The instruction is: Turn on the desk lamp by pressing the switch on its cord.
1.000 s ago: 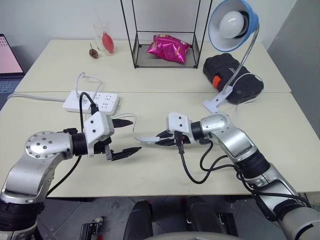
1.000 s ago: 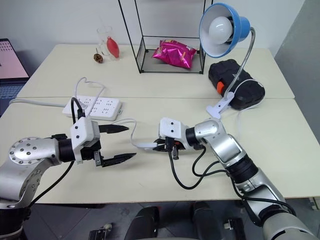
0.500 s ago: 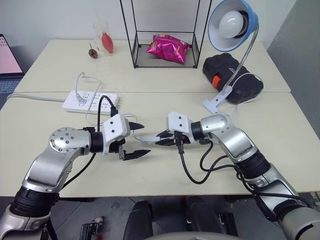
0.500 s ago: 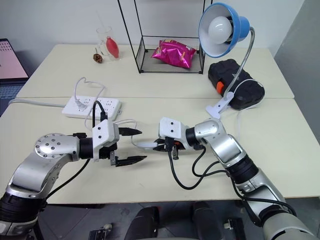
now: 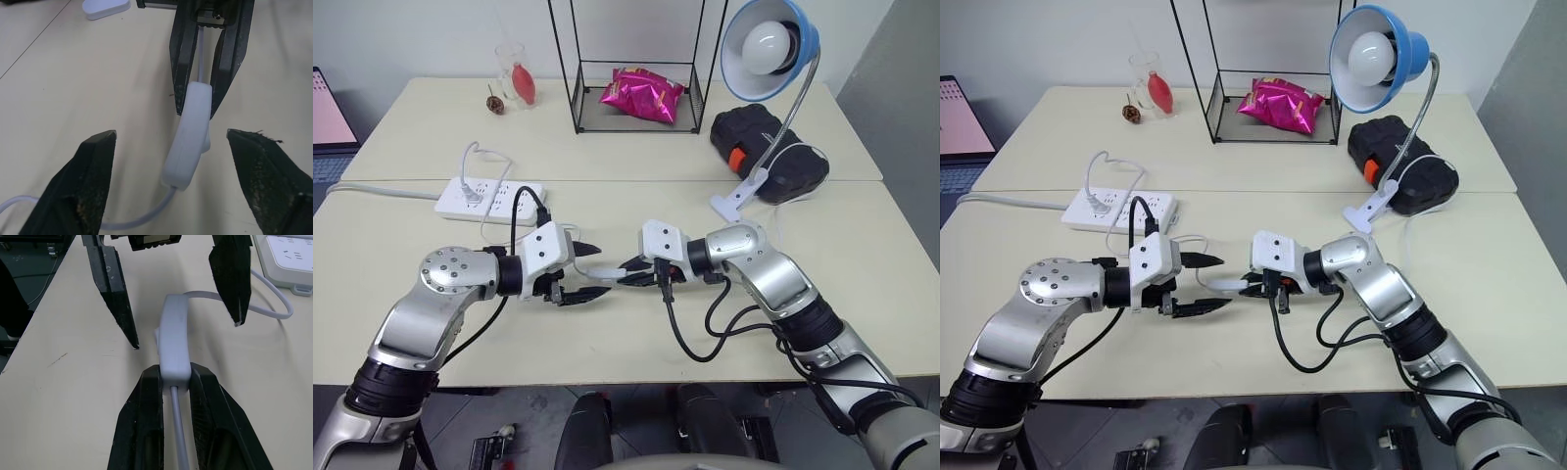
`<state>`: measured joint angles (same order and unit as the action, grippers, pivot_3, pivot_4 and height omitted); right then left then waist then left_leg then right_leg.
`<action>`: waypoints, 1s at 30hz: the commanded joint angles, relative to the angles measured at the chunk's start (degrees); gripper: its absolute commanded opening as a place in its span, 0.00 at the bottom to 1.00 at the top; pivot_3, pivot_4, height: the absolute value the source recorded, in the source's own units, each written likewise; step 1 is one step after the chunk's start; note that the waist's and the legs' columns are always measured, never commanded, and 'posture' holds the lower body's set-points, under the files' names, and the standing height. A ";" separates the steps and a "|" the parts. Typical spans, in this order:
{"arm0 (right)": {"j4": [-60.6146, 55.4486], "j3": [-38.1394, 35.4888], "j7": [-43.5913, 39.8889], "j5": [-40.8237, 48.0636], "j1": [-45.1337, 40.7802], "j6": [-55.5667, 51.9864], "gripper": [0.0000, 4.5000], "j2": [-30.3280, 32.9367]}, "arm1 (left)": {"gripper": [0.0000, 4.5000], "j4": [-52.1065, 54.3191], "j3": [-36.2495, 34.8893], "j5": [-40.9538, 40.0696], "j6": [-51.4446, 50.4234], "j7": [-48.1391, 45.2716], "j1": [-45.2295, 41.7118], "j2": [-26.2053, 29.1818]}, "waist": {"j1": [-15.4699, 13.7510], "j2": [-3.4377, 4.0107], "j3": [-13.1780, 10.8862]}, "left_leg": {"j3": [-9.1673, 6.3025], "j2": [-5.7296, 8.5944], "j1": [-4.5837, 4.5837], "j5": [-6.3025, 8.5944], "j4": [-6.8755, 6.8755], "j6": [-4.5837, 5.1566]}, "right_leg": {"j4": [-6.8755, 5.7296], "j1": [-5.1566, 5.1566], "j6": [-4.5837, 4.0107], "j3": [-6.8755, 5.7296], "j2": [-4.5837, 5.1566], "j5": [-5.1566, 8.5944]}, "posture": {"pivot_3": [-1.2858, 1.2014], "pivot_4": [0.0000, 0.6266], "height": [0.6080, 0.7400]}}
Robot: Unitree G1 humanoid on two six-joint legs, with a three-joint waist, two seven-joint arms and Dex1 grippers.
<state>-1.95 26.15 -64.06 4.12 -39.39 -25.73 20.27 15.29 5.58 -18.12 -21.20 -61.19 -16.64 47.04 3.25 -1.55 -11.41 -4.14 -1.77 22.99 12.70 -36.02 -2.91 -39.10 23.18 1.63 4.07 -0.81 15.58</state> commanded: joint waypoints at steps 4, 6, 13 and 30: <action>-2.70 0.00 -0.09 0.91 -0.40 0.01 0.08 -0.10 | 0.45 -1.37 0.85 2.53 3.16 -0.81 -1.66 0.01 | -0.01 0.00 0.00 | 0.00 0.00 0.00 0.00 0.00 0.00 | 0.00 0.00 0.00 -0.01 0.00 0.00 | 0.52 0.24 1.00; -2.74 0.00 -0.09 0.94 -0.40 0.00 0.08 -0.13 | 0.36 -2.18 1.09 3.35 4.18 -0.81 -1.87 -0.07 | 0.00 0.00 0.00 | 0.00 0.00 0.00 0.00 0.00 0.00 | 0.00 0.00 0.01 -0.01 0.00 0.01 | 0.52 0.24 1.00; -2.86 0.06 -0.19 1.16 -0.49 0.01 0.08 -0.05 | 0.16 -4.06 1.22 4.61 6.39 -0.94 -2.44 -0.57 | -0.01 0.00 0.00 | 0.00 0.00 0.00 0.00 0.00 0.00 | 0.00 0.00 -0.01 0.00 0.00 0.00 | 0.52 0.24 1.00; -2.10 0.08 -0.96 1.56 -0.86 0.46 0.08 -0.63 | 0.15 -4.30 0.47 4.05 8.26 -1.86 -2.61 -2.06 | 0.00 0.00 0.00 | 0.00 0.00 0.00 0.00 0.00 0.00 | 0.00 0.00 0.00 0.00 0.00 0.00 | 0.52 0.24 1.00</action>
<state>-2.12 26.25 -64.79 3.95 -39.48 -25.67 20.94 10.50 8.62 -13.58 -14.15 -64.76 -18.34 45.76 3.25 -1.55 -11.41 -4.15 -1.76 23.00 12.70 -36.02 -2.91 -39.11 23.18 1.64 4.07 -0.81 15.58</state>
